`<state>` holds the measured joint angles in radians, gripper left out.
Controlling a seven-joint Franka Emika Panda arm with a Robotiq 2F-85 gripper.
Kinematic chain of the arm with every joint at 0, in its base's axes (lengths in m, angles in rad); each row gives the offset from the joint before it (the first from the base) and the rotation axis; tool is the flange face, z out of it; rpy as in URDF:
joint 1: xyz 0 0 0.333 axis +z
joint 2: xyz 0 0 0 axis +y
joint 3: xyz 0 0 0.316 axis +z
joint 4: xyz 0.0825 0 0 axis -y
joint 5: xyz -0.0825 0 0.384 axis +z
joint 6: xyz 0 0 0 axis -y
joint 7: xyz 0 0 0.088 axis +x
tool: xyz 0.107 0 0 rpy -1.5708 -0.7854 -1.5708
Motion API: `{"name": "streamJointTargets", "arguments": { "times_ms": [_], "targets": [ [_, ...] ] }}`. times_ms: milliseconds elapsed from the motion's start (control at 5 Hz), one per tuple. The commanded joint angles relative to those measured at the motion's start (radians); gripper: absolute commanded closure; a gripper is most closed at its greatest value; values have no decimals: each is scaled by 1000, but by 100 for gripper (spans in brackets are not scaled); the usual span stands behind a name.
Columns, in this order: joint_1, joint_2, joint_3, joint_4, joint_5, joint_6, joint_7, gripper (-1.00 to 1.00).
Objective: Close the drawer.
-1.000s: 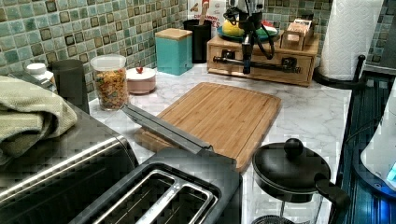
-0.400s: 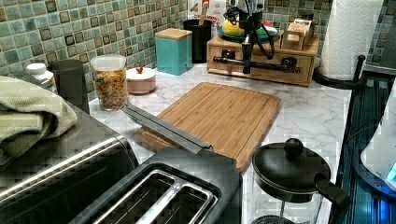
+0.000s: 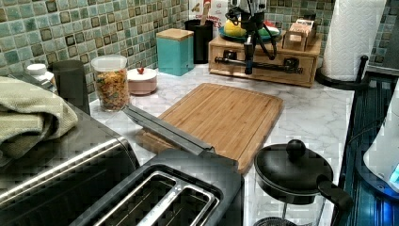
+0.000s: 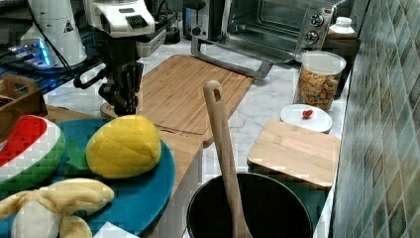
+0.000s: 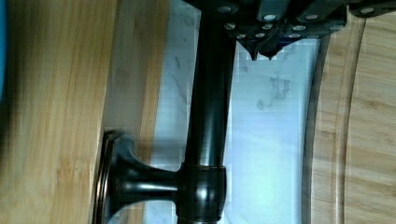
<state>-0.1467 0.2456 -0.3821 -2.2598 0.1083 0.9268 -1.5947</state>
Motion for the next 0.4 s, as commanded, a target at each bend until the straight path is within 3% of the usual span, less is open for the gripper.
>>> {"name": "streamJointTargets", "arguments": {
  "times_ms": [200, 400],
  "targets": [
    [-83, -50, -110, 146, -22, 71, 45, 100],
    [-71, -49, -123, 146, -17, 71, 41, 100]
  ]
}}
